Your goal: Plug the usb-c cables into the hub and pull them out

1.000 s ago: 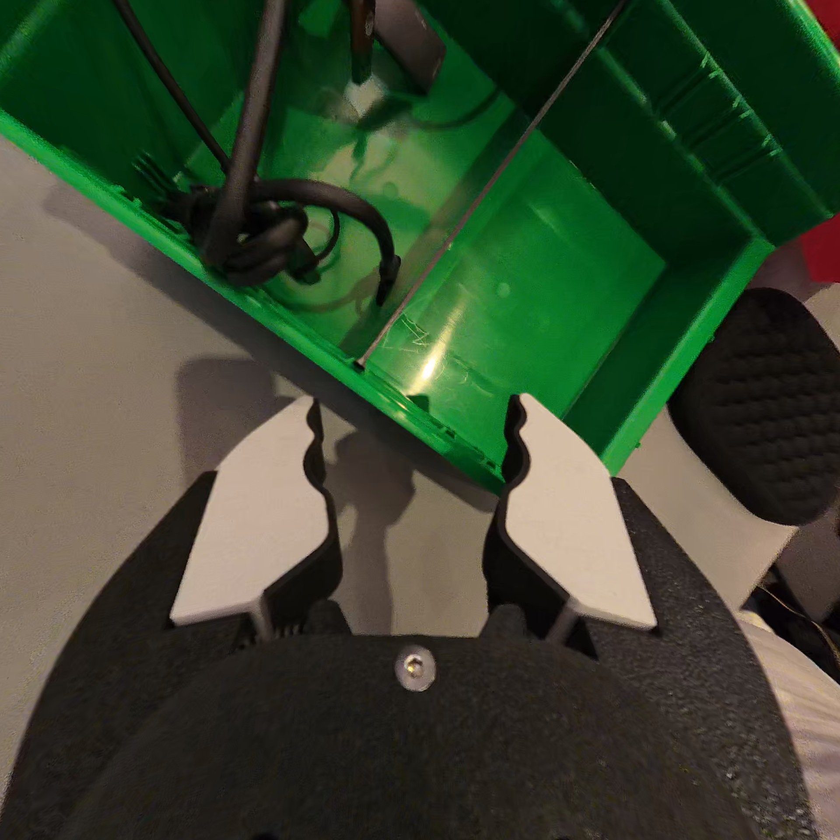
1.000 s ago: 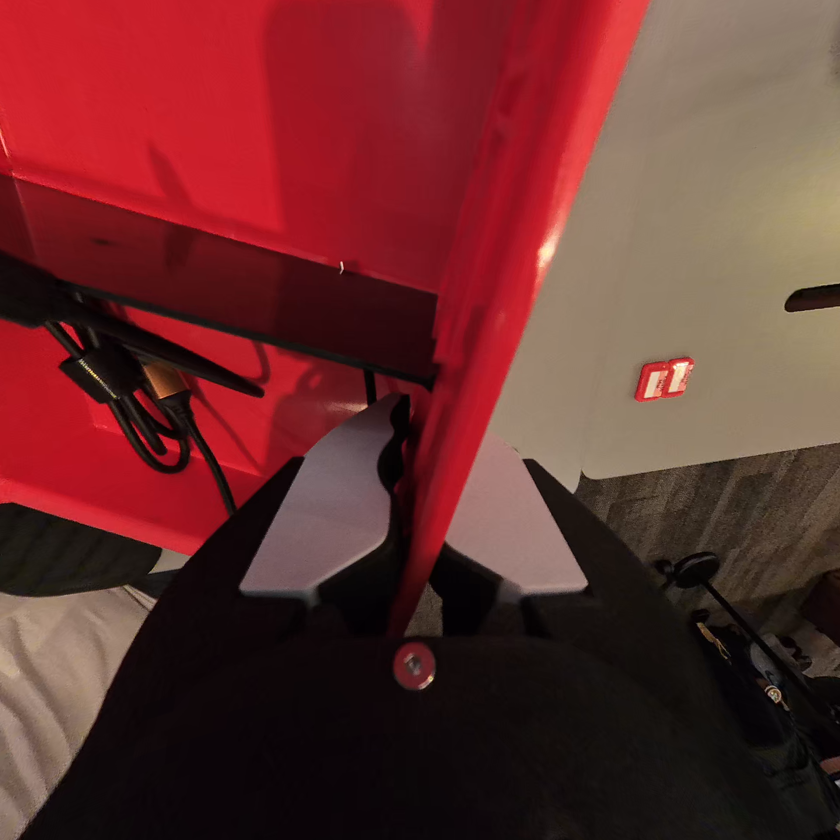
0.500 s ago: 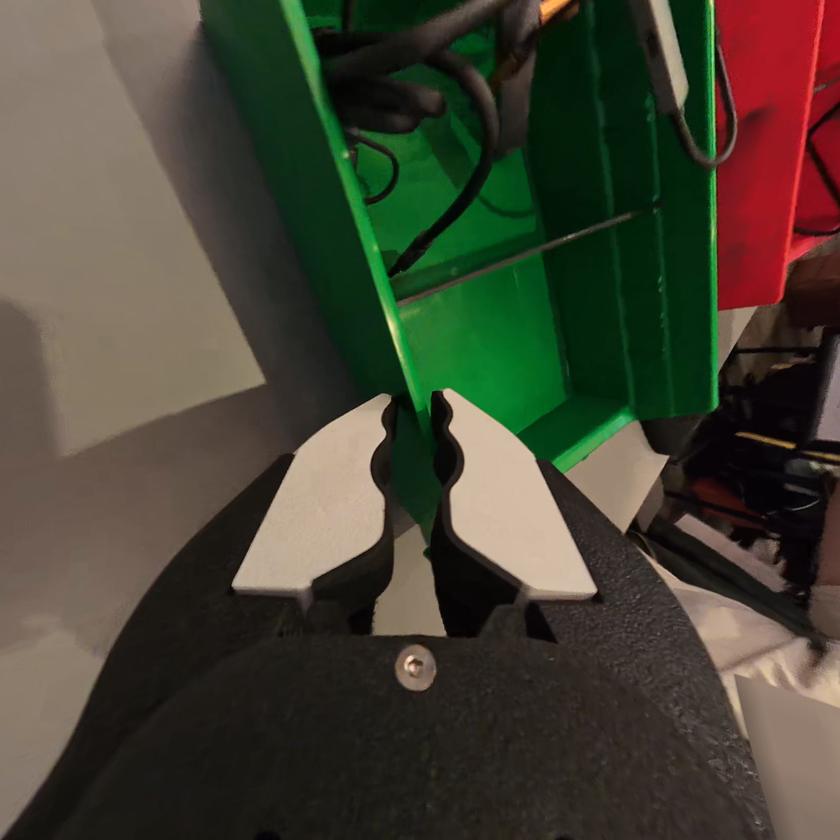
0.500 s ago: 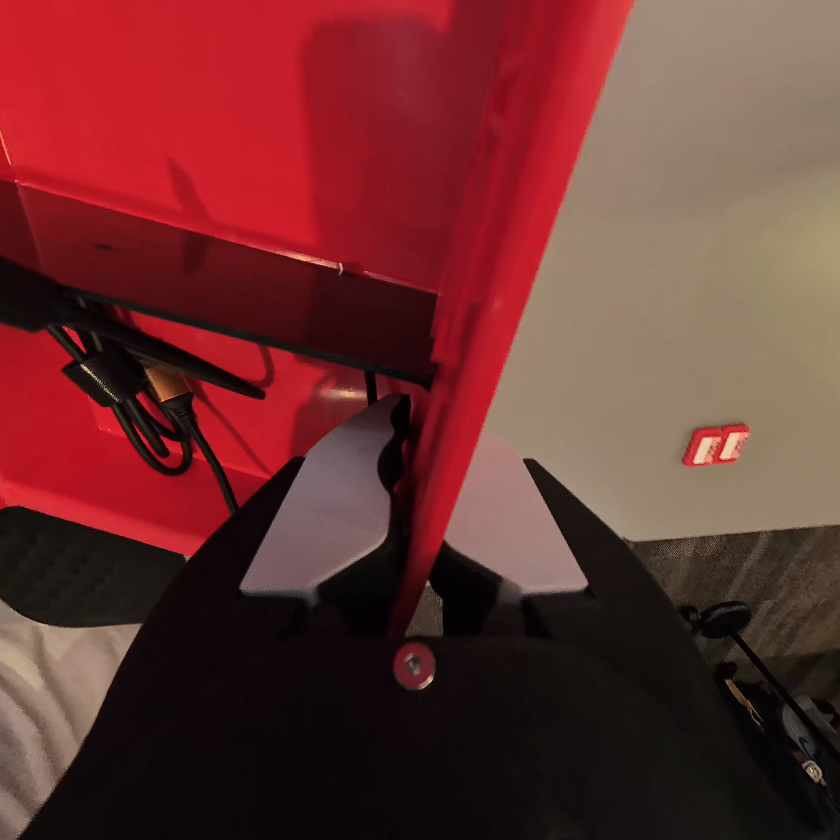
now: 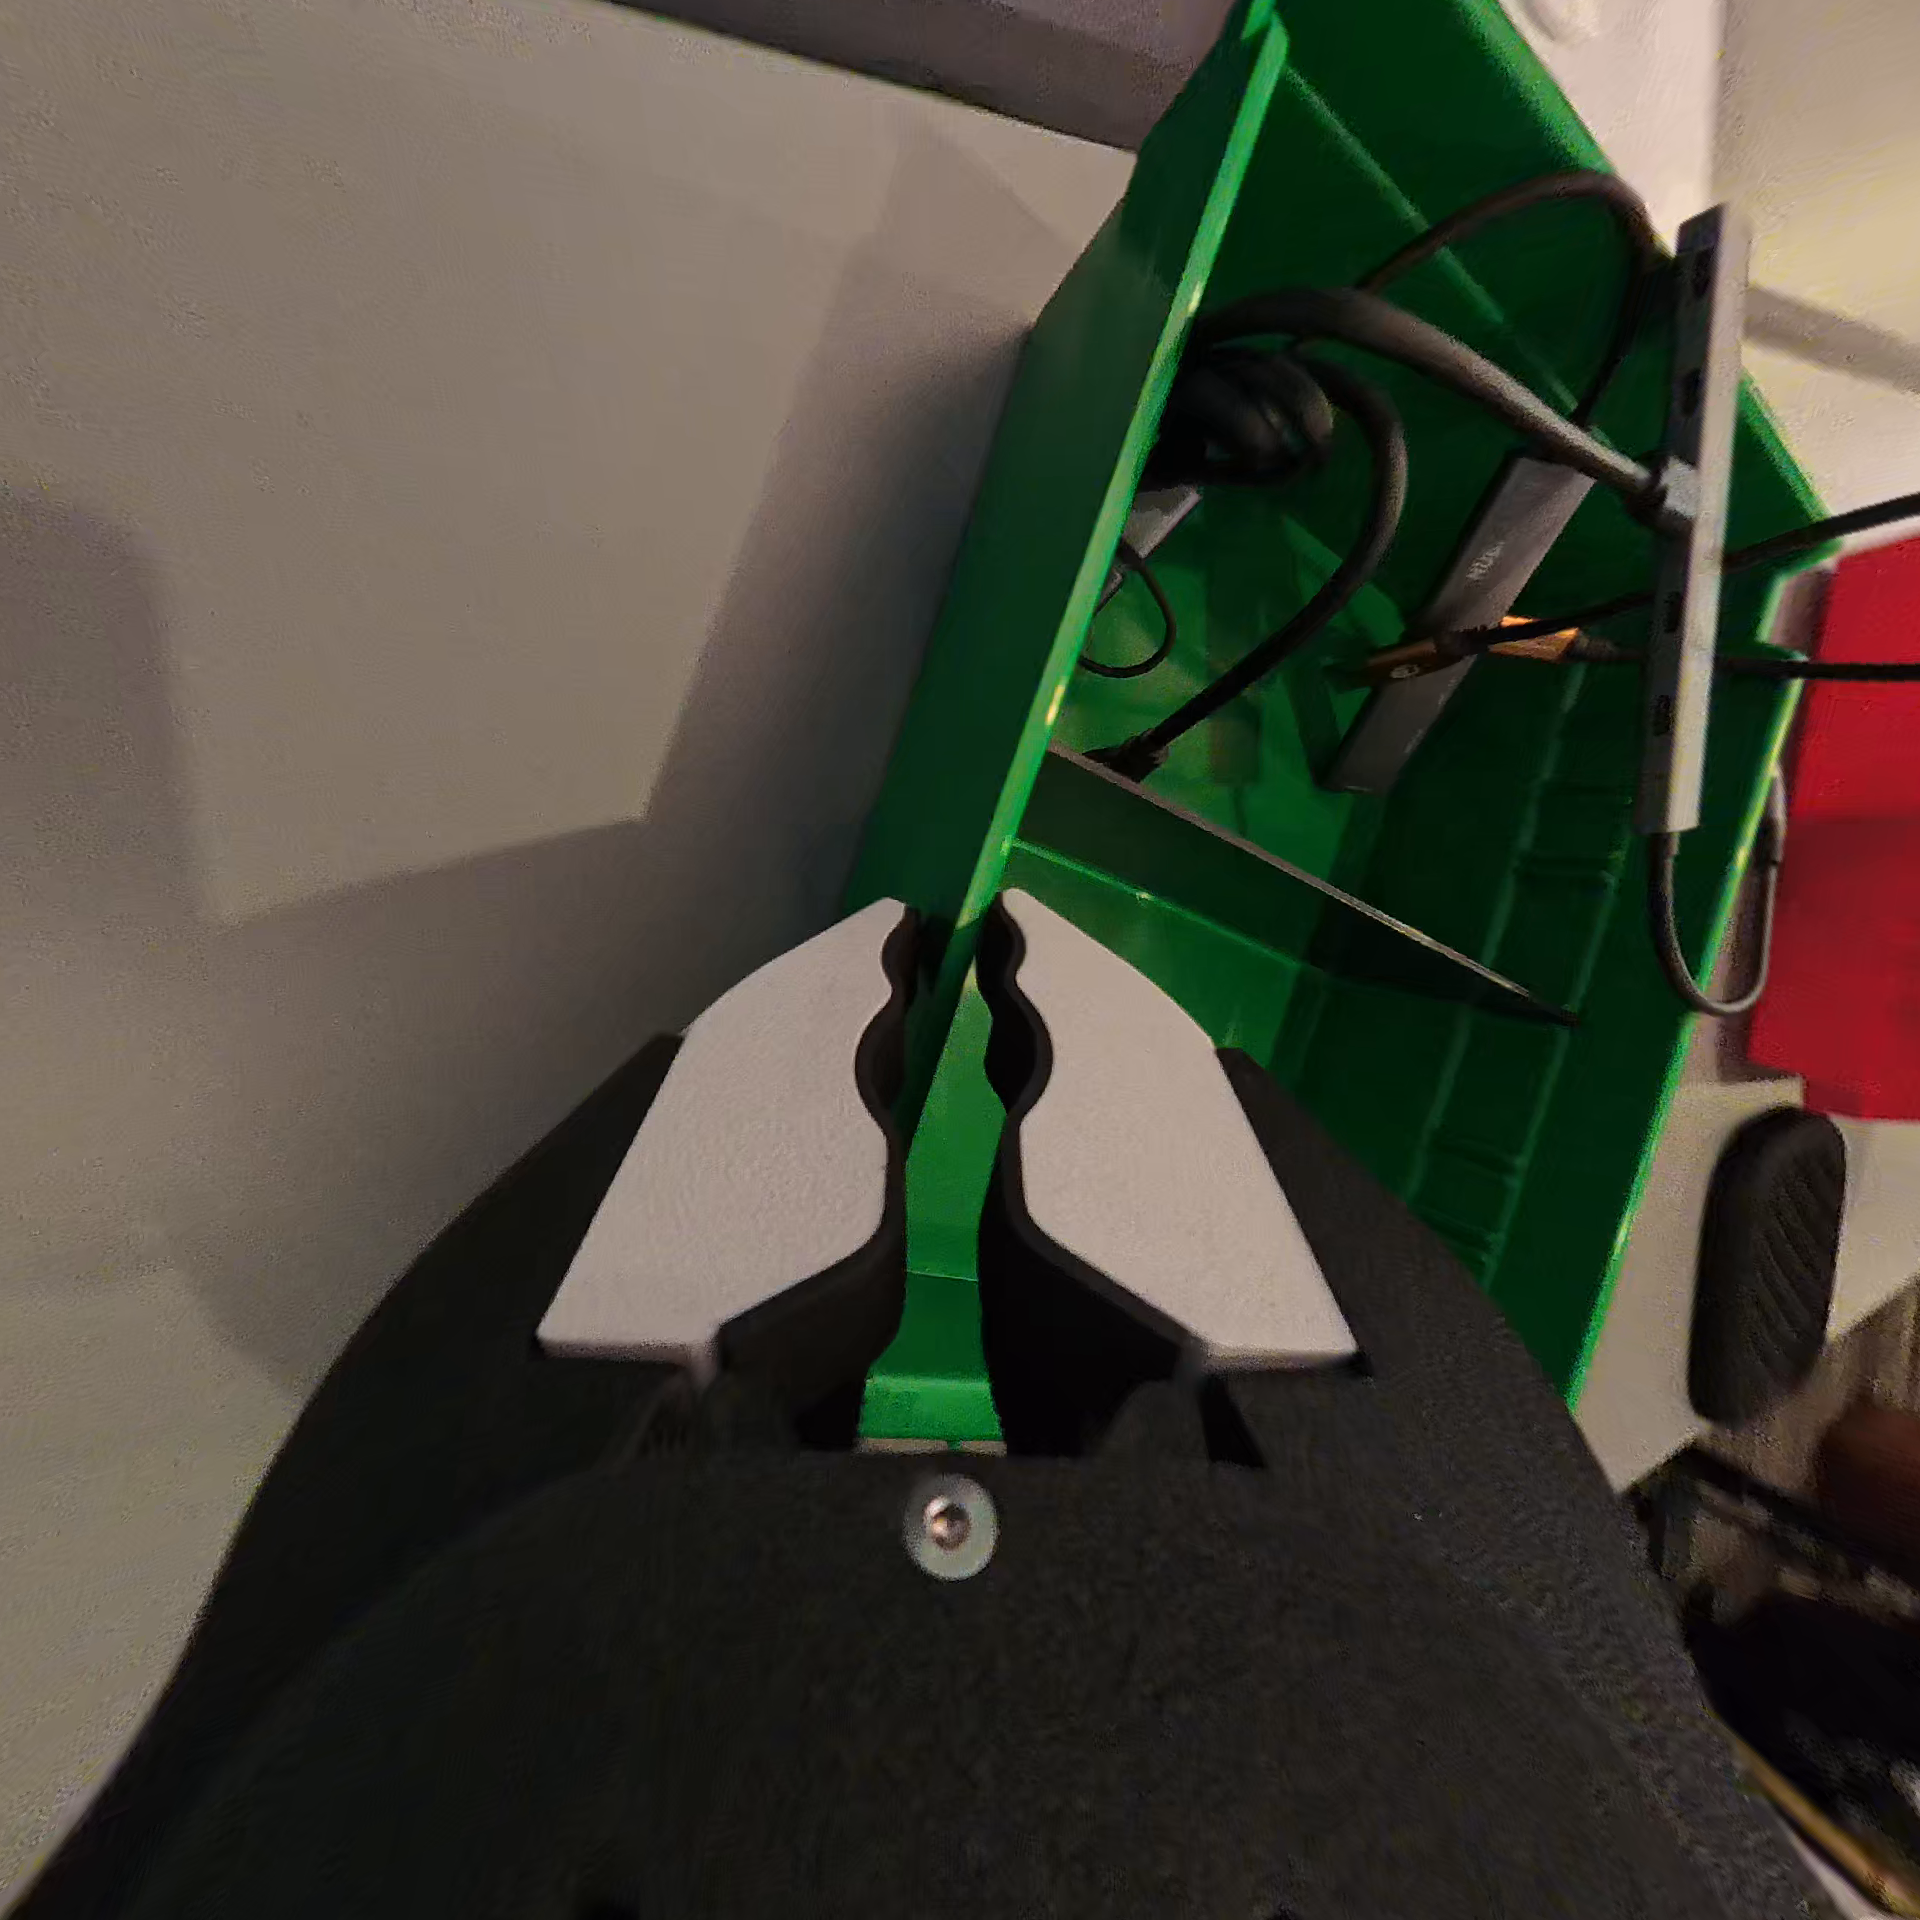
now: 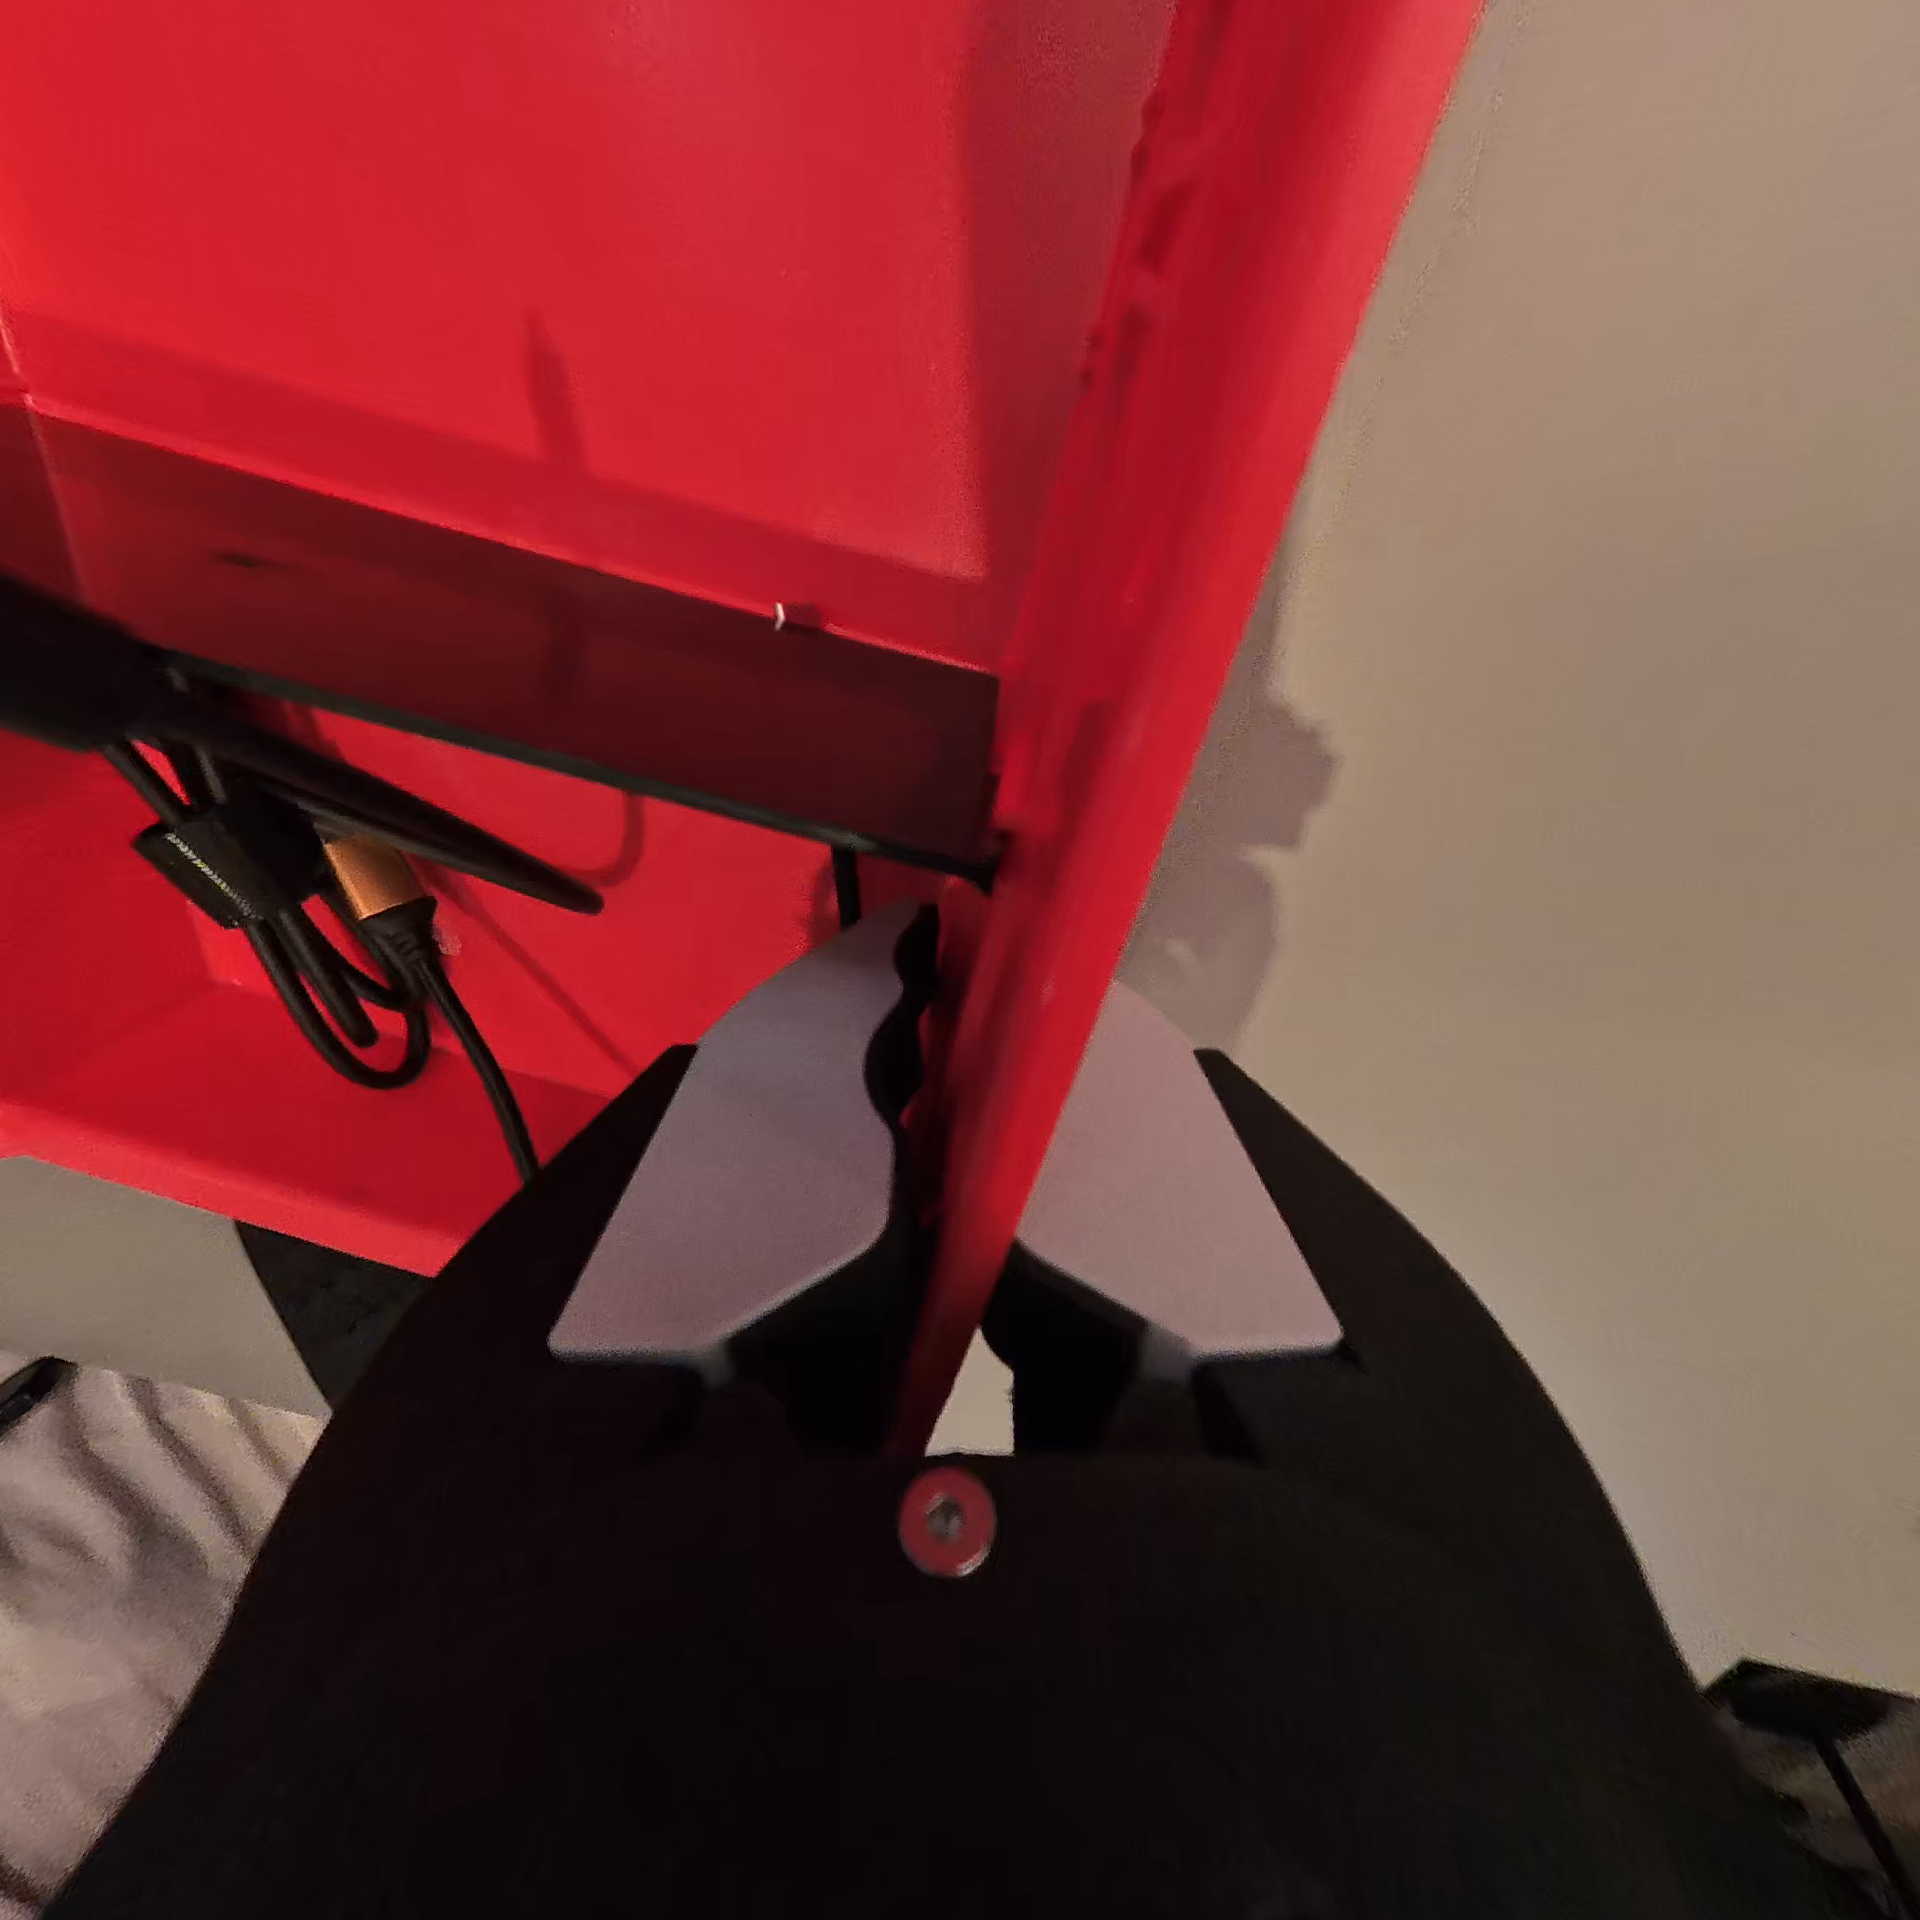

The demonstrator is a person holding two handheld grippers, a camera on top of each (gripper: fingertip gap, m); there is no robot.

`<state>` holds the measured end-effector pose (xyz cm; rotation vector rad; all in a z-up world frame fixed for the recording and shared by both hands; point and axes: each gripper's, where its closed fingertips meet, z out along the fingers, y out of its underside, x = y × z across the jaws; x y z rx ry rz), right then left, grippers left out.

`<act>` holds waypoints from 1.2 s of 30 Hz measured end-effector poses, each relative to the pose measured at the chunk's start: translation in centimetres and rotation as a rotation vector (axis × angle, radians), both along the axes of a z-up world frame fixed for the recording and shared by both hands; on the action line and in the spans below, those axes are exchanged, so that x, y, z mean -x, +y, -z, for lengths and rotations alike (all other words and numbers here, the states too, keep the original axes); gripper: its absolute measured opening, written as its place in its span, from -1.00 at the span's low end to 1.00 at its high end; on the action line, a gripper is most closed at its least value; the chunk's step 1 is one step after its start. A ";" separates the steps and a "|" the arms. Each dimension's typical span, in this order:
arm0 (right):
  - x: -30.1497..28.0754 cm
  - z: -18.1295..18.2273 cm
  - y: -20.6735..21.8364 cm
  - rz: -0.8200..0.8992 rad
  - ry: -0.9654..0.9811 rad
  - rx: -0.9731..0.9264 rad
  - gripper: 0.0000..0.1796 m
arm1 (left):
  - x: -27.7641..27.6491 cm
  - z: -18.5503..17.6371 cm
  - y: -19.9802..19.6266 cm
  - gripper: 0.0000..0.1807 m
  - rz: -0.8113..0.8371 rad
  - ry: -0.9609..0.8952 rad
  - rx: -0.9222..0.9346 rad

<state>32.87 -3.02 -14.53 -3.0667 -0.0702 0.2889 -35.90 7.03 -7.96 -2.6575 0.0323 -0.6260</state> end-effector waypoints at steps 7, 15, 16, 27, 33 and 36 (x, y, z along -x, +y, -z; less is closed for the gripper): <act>0.6 0.0 1.2 -0.082 -0.026 0.024 -0.95 | 9.0 -0.1 -3.7 -0.89 -0.293 -0.025 0.018; 0.6 0.0 1.4 -0.064 -0.026 0.032 -0.94 | 10.2 -0.1 -4.4 -0.91 -0.297 -0.001 0.005; 0.6 0.0 1.3 -0.057 -0.027 0.030 -0.95 | 10.3 -0.1 -4.3 -0.92 -0.299 0.003 0.001; -0.7 0.0 1.3 -0.011 -0.015 0.030 -0.94 | 11.1 0.0 -3.6 -0.95 -0.242 0.105 -0.039; -1.7 0.0 1.6 -0.006 -0.015 0.034 -0.94 | 10.2 0.1 -4.2 -0.95 -0.136 0.188 -0.026; -2.5 0.0 1.6 0.011 -0.013 0.042 -0.94 | 9.6 0.1 -4.3 -0.96 -0.081 0.213 -0.024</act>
